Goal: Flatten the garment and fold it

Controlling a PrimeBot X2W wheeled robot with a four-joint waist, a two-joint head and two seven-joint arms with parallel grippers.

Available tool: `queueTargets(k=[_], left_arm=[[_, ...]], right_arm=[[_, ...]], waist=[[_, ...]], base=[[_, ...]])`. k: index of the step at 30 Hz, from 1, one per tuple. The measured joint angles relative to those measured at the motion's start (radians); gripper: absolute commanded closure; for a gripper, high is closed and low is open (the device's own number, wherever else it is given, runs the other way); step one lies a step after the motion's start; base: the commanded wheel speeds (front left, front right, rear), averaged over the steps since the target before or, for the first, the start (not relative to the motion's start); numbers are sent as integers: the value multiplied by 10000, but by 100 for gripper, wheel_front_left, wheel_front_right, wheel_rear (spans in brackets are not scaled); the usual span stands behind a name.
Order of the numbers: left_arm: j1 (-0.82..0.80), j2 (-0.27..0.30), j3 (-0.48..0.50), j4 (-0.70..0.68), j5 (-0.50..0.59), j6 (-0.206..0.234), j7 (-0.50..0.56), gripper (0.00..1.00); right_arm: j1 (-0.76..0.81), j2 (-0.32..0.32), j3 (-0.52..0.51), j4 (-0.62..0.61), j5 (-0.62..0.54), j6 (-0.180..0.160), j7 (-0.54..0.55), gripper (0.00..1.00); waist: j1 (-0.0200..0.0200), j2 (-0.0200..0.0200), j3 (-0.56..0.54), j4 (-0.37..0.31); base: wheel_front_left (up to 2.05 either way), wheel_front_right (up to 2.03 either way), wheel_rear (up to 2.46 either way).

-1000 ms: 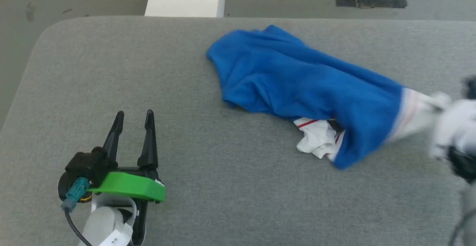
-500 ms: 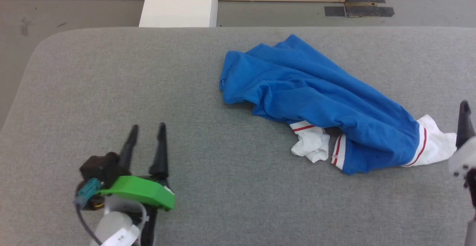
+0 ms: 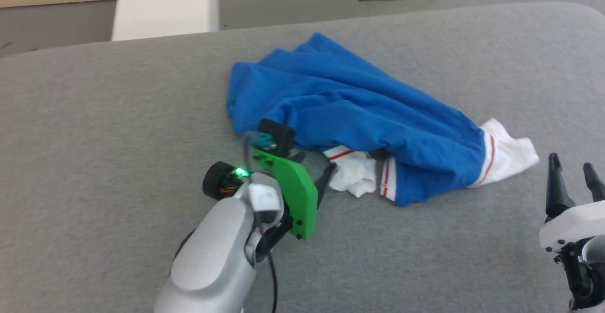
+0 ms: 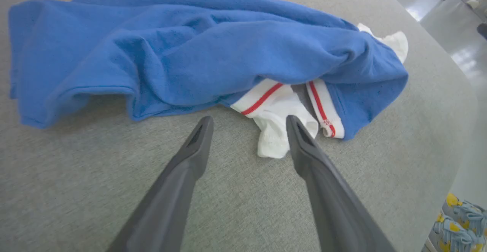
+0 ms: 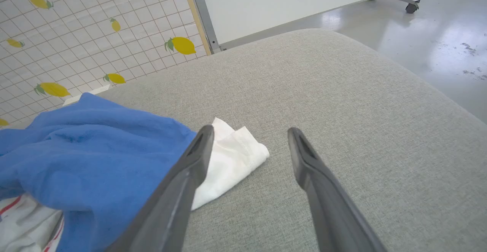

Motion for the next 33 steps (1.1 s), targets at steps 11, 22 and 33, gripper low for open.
queueTargets(k=[11,22,33], left_arm=[[-564,4,-489,1198,71,171,1124,100],[435,1011,817,58,-1189,270,529,100],[1882,2901,3375,-430,-1795,2311,625,0]], right_arm=[[-66,0,-130,476,286,0,-612,0],[-98,0,-96,740,121,0,-604,0],[-187,8,232,855,-44,0,-462,0]], waist=[[0,0,805,-1375],[0,0,1027,-832],[0,0,490,551]], base=[[0,0,0],[0,0,0],[0,0,0]])
